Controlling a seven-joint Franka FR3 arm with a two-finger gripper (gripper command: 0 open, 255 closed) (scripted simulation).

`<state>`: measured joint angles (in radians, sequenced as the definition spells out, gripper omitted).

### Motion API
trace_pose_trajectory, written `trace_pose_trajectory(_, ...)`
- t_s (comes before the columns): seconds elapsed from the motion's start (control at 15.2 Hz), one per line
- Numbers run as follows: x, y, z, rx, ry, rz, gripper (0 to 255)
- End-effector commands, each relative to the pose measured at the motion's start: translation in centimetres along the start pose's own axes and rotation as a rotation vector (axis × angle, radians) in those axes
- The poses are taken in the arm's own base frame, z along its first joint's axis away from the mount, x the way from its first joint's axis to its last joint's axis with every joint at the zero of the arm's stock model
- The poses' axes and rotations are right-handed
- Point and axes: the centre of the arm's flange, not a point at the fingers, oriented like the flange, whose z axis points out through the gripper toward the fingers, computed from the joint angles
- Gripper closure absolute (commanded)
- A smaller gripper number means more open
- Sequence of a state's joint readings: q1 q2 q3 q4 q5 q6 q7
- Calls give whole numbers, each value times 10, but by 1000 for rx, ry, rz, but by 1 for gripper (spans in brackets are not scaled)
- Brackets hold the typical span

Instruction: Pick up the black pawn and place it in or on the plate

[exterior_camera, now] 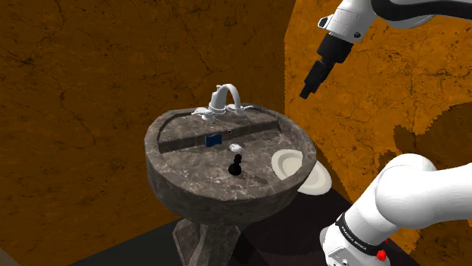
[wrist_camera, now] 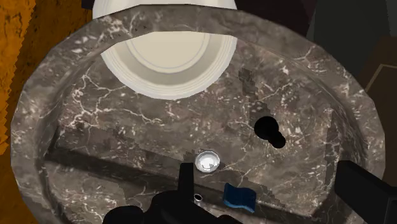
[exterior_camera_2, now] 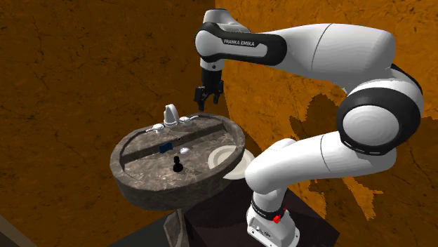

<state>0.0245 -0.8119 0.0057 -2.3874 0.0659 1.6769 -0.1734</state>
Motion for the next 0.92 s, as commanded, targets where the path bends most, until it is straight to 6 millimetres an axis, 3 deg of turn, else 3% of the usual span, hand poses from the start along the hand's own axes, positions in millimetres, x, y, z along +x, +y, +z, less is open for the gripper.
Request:
trace_pose_trajectory(0.0, 0, 0, 0, 0, 0, 0, 0)
trace_pose_trajectory(0.86, 86, -72, 148, -33, -166, 95, 0)
